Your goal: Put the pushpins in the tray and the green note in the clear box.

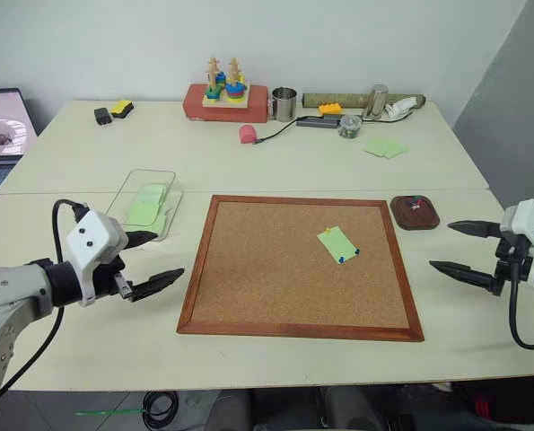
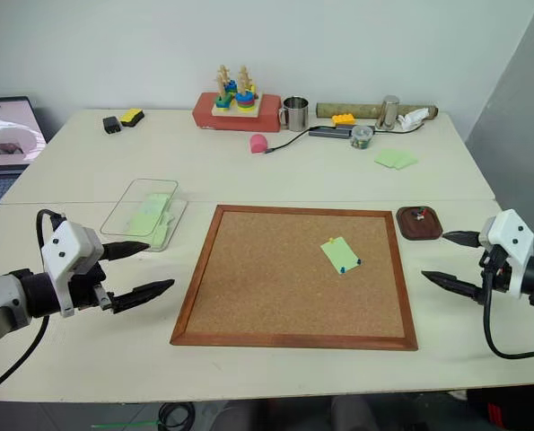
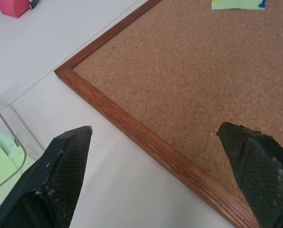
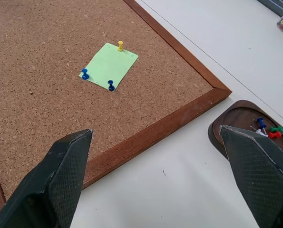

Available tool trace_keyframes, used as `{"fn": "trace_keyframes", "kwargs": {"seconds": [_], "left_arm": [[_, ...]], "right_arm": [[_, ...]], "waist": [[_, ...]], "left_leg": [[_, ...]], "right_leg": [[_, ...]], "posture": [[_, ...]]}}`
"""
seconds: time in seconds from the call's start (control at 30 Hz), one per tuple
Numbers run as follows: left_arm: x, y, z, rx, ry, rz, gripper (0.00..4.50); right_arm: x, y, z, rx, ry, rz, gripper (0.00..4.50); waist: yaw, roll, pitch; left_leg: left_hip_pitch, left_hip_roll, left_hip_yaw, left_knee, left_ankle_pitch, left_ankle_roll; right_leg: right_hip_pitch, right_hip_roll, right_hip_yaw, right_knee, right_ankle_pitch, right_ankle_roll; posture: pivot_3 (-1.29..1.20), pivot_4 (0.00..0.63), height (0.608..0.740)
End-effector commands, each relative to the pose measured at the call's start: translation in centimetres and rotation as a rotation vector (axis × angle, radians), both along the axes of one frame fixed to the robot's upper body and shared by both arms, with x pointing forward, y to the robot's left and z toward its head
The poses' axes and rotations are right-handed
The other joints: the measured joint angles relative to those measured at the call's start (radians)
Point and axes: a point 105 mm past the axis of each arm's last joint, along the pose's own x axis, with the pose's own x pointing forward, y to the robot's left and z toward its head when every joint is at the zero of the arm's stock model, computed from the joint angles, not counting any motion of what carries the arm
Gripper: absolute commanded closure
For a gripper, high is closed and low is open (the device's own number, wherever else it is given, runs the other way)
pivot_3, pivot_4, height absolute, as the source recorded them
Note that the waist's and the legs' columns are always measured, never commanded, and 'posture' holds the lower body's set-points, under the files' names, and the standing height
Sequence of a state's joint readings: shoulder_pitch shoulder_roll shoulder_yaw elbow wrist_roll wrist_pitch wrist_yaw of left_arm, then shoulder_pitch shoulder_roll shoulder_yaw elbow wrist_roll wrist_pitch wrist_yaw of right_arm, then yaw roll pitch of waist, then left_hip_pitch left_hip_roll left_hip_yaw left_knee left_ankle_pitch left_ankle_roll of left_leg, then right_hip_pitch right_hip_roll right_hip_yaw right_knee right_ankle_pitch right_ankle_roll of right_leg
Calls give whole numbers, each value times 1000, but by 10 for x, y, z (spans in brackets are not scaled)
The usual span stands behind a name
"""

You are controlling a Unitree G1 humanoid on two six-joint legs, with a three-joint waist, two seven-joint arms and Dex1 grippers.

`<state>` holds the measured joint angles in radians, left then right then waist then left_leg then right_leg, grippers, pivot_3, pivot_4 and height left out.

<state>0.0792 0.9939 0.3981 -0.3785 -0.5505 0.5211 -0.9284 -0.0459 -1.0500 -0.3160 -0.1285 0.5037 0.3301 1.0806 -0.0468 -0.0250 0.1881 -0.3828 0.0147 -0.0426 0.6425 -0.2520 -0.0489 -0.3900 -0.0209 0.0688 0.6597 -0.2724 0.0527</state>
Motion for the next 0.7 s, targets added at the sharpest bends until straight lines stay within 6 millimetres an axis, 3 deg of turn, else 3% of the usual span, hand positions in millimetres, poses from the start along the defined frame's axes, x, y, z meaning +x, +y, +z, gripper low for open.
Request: {"fn": "trace_keyframes", "kwargs": {"seconds": [0.03,0.7], "left_arm": [[0,1,12,1,-43,-8,0],[6,4,8,-10,-40,-4,0]], "right_arm": [[2,0,13,-1,-59,-1,21],[2,1,11,-5,-73,-3,21]], "waist": [[0,0,0],[1,0,0]], "left_leg": [[0,0,0,0,0,0],[0,0,0,0,0,0]], "right_leg": [[0,0,0,0,0,0],[0,0,0,1,1,1]], "posture": [[0,150,740],[0,150,740]]}}
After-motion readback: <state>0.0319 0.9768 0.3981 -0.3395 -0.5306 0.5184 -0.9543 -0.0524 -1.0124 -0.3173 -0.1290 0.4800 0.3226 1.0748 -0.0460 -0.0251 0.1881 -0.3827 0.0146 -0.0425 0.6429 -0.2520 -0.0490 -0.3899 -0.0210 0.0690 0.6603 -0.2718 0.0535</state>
